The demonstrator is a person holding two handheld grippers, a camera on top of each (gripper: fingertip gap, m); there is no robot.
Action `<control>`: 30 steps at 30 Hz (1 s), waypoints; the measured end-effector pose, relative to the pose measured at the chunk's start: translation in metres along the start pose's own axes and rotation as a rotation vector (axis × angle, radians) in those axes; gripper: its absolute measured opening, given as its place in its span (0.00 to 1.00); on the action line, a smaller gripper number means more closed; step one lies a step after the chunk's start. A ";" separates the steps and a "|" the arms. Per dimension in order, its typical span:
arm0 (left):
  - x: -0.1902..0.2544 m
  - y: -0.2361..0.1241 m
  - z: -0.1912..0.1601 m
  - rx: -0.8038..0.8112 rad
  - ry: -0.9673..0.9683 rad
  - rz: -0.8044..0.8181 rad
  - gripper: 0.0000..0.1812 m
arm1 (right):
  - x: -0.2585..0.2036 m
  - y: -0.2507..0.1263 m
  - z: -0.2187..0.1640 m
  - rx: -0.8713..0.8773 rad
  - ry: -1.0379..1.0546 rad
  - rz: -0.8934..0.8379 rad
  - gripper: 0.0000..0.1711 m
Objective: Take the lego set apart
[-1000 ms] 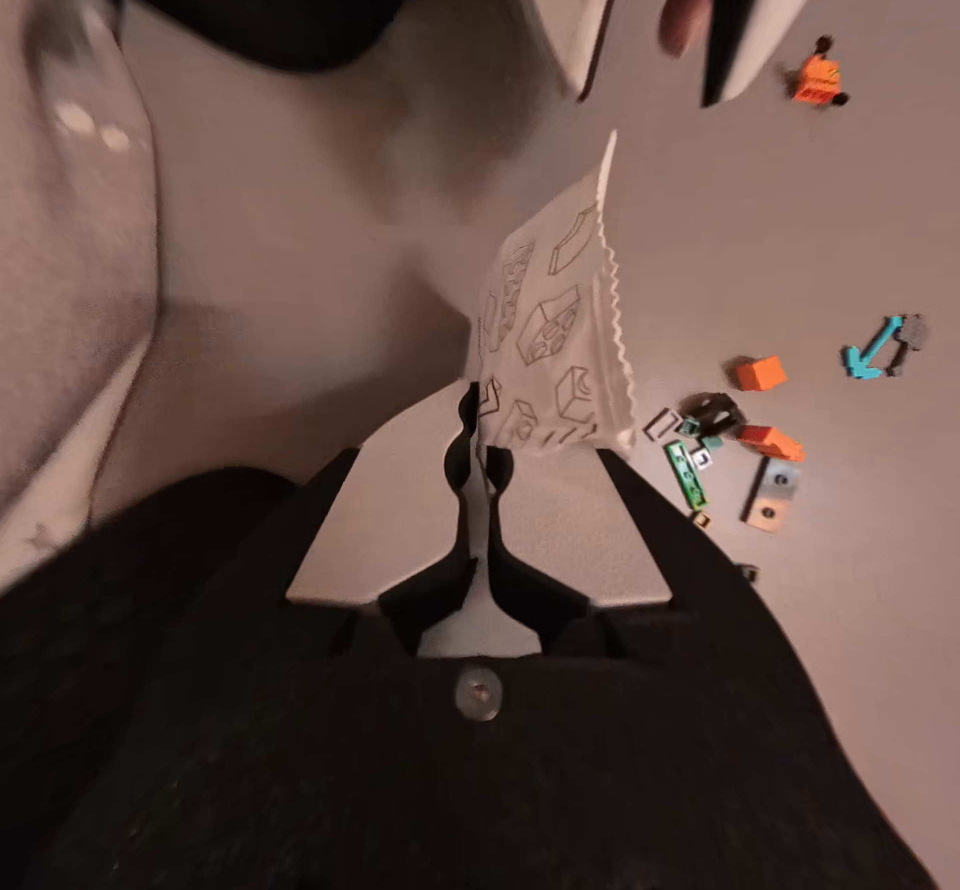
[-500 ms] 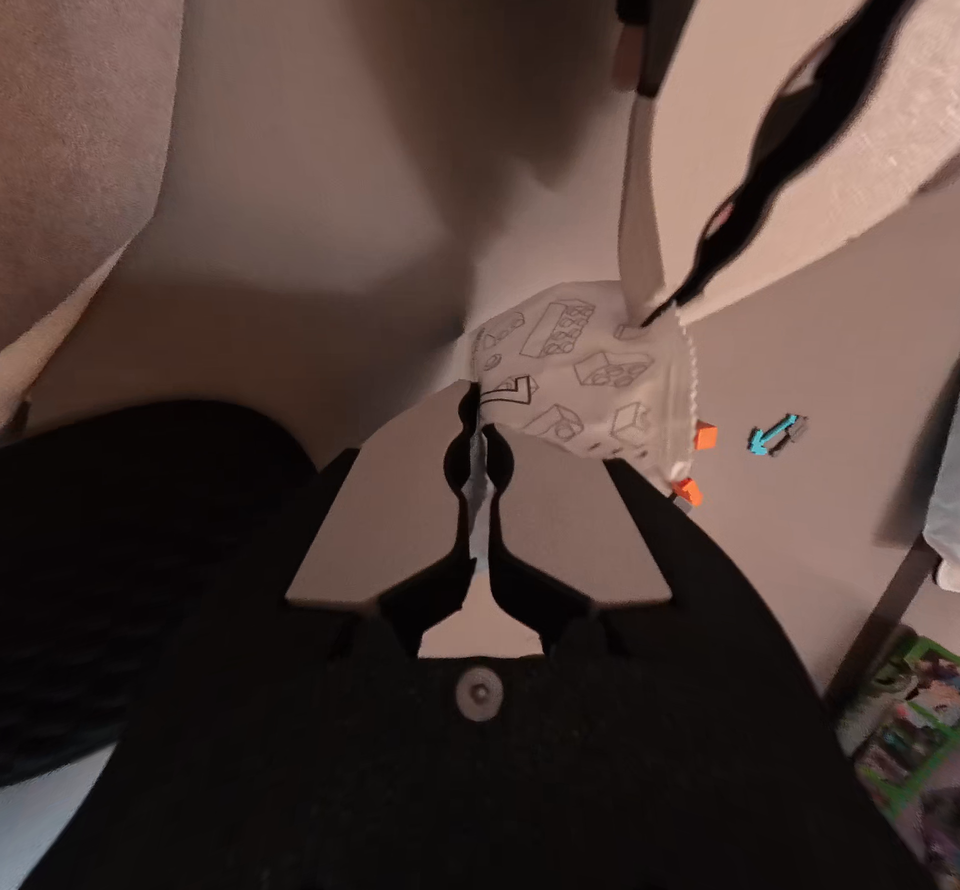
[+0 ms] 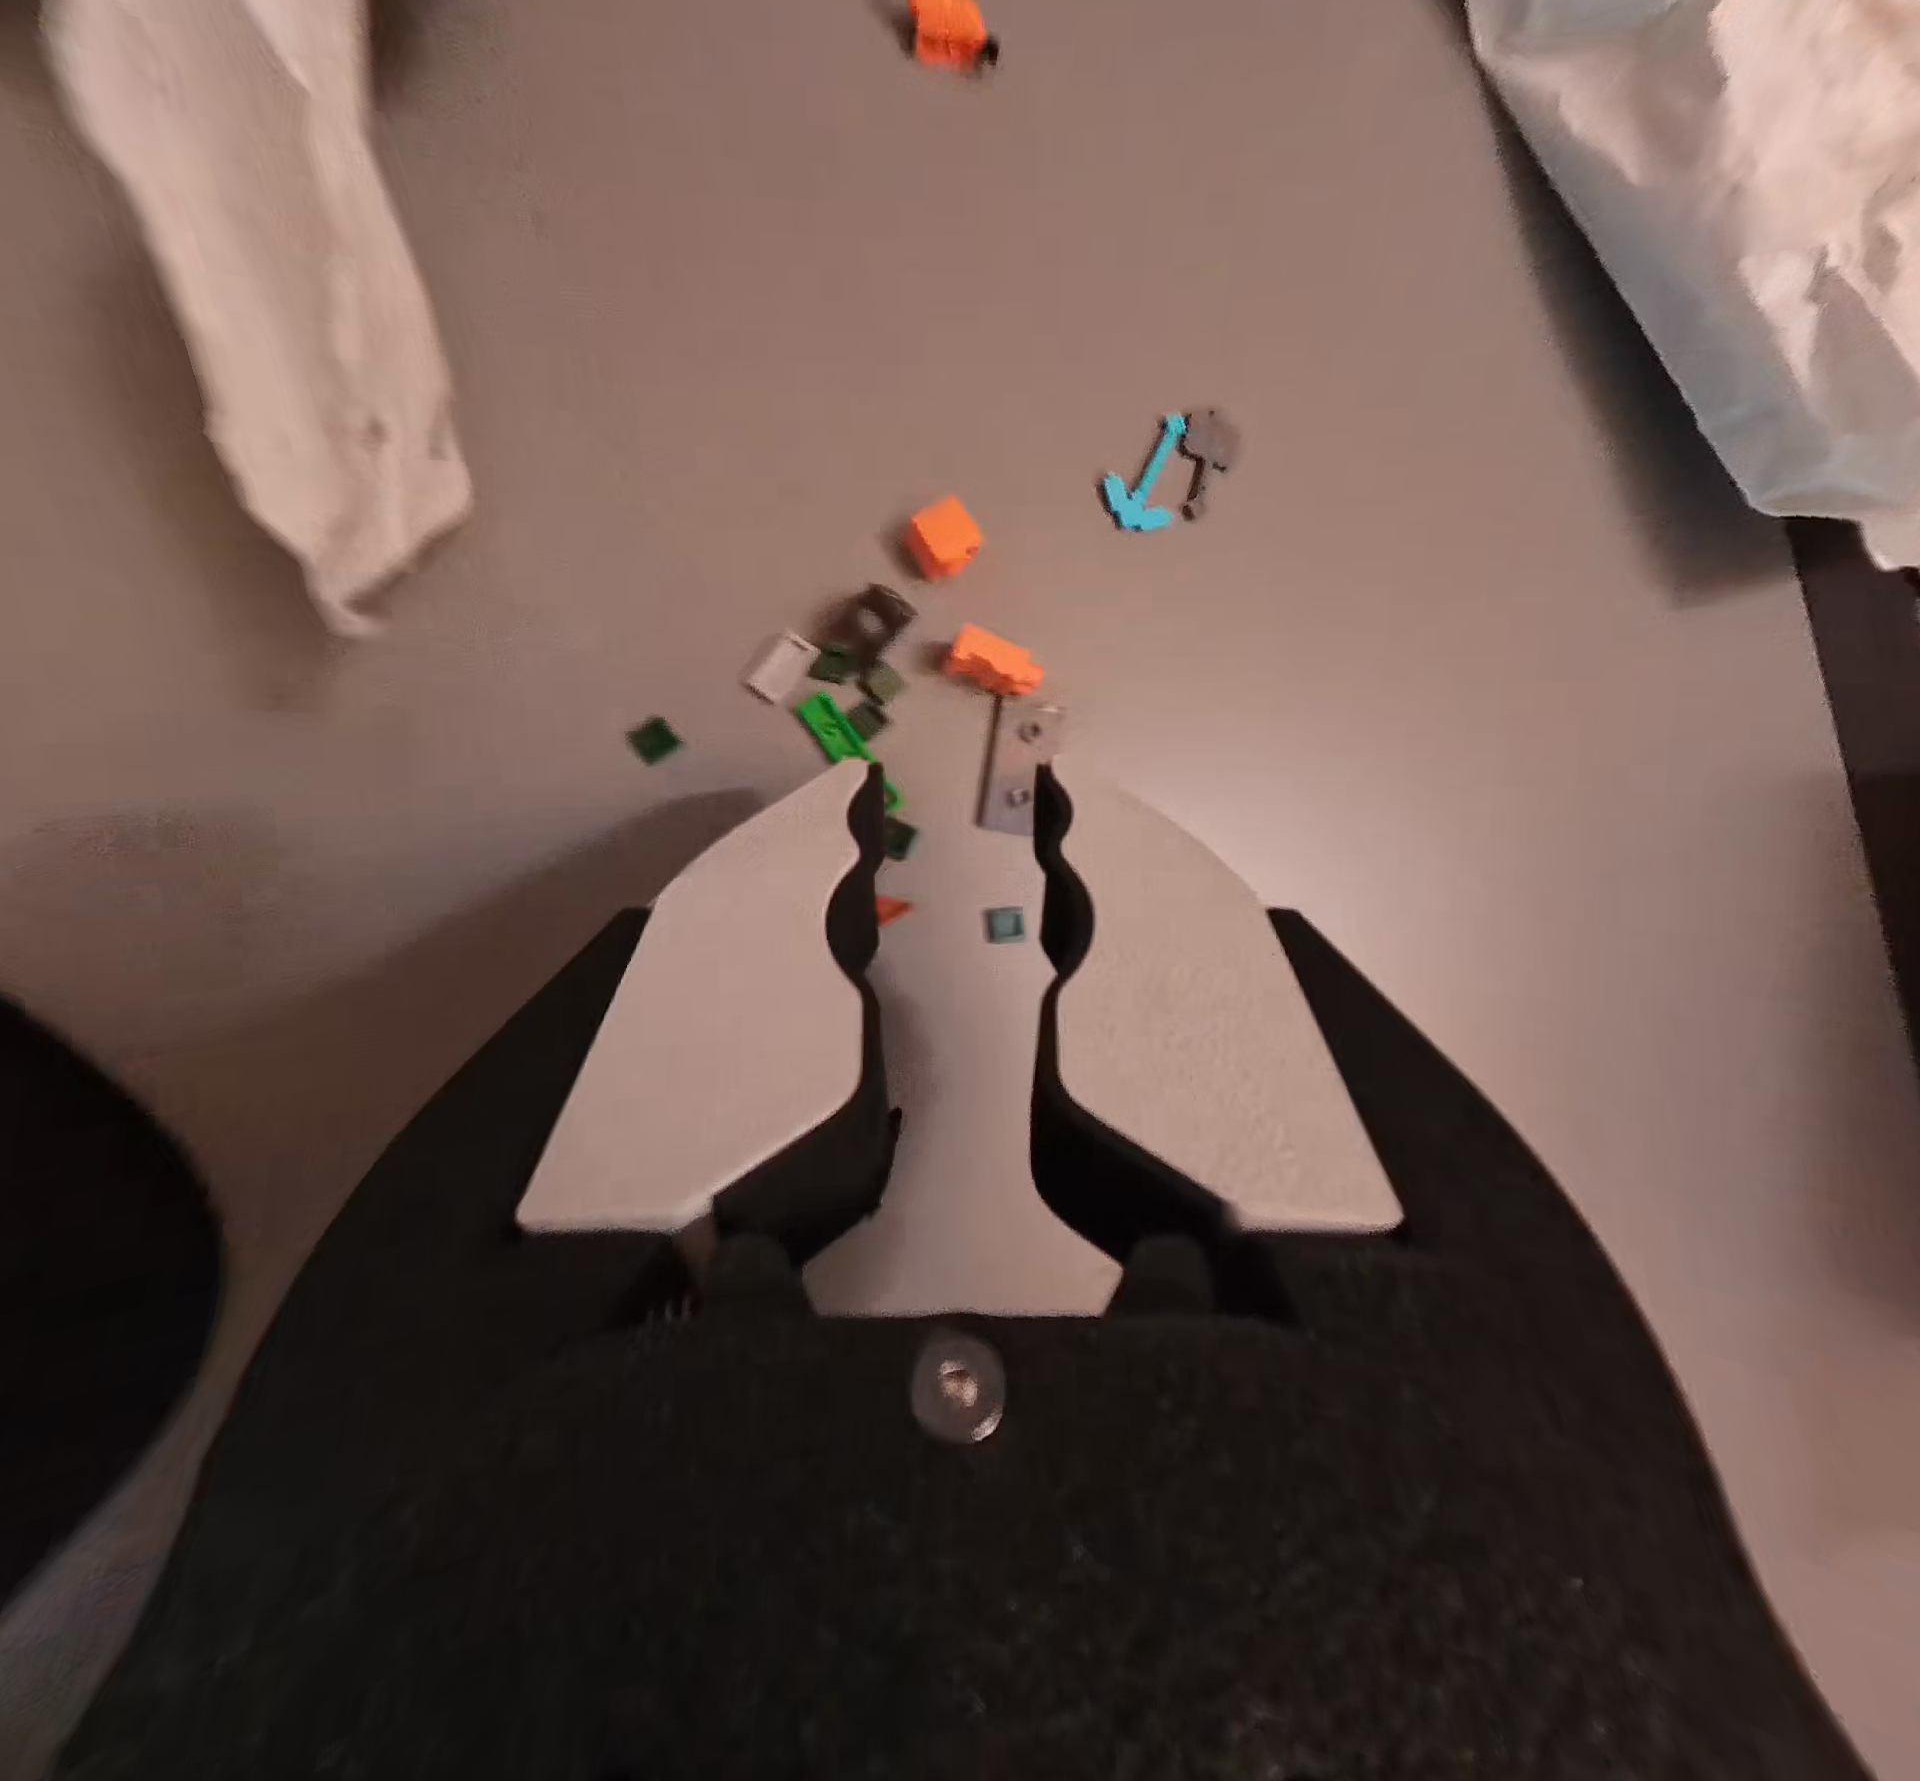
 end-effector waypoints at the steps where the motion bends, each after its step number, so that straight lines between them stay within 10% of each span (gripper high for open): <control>1: -0.001 0.000 -0.002 0.001 -0.003 -0.006 0.00 | 0.005 0.008 0.000 -0.023 -0.045 0.012 0.16; 13: -0.011 -0.003 -0.017 -0.057 -0.029 0.004 0.00 | 0.012 0.047 0.019 -0.169 -0.391 0.228 0.06; 23: -0.014 0.005 -0.023 -0.136 -0.032 0.035 0.00 | -0.023 -0.054 0.085 0.101 -0.371 0.265 0.04; 30: -0.007 0.008 -0.025 -0.181 -0.002 0.041 0.00 | -0.054 -0.032 0.089 -0.040 -0.380 0.259 0.05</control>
Point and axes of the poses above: each gripper's, where its closed fingertips meet, y out along the fingers, z out of its top, x = y × z across the jaws, the point moved 3 cm from there along -y, back along the fingers, and after that the axes turned 13 degrees about -x, right-handed, at the moved point
